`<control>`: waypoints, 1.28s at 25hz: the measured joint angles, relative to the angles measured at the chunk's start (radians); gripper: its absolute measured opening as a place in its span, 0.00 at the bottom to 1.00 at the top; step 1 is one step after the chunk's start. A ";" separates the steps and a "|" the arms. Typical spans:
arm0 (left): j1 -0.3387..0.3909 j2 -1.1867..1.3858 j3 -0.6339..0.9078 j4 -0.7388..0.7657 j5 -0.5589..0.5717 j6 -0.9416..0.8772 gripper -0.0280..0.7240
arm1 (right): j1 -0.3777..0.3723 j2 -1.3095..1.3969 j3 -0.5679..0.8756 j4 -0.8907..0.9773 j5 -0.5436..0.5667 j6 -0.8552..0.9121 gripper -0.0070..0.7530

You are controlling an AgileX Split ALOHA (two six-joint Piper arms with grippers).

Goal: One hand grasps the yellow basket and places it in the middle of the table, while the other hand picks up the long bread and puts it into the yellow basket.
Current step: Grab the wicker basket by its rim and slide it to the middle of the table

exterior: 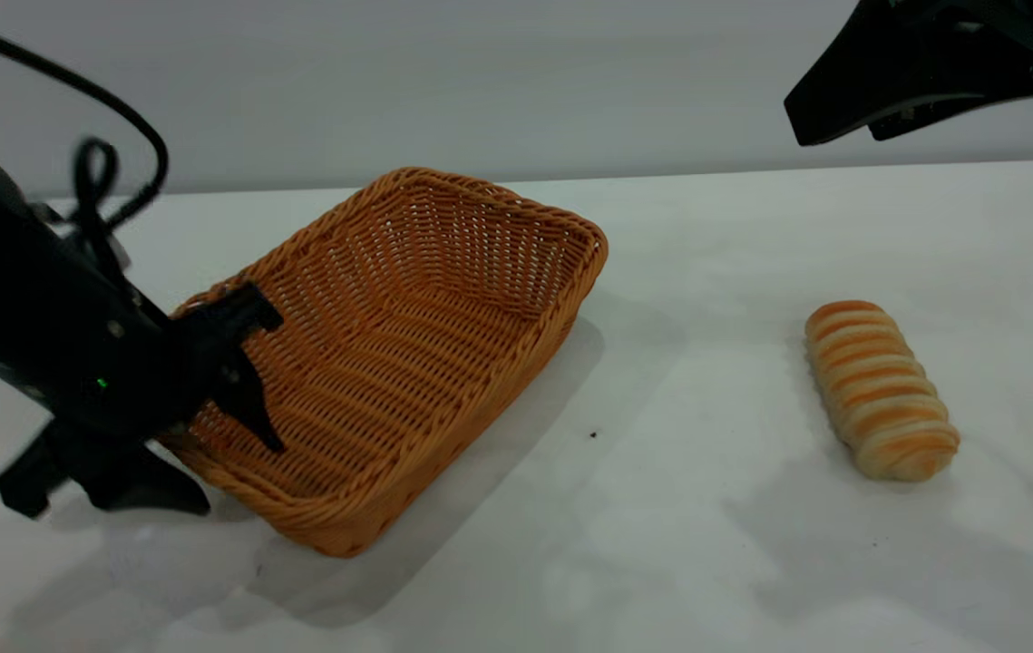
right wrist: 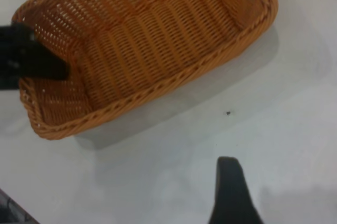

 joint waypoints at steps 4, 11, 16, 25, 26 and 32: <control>-0.008 0.034 0.000 -0.085 -0.049 0.000 0.62 | 0.000 0.000 0.000 0.000 0.001 -0.002 0.72; -0.009 0.035 -0.001 -0.125 -0.092 -0.040 0.17 | 0.000 0.000 0.000 0.000 0.009 -0.003 0.72; 0.007 0.014 -0.011 -0.085 -0.067 -0.016 0.17 | 0.000 0.000 0.000 -0.019 0.031 0.002 0.72; 0.171 0.030 -0.337 0.187 0.359 0.297 0.17 | -0.091 0.031 -0.001 -0.117 0.011 0.071 0.72; 0.172 0.055 -0.387 0.226 0.398 0.300 0.17 | -0.100 0.043 -0.001 -0.119 -0.006 0.071 0.72; 0.170 0.245 -0.647 0.345 0.601 0.310 0.17 | -0.134 0.195 -0.018 -0.119 -0.151 0.046 0.72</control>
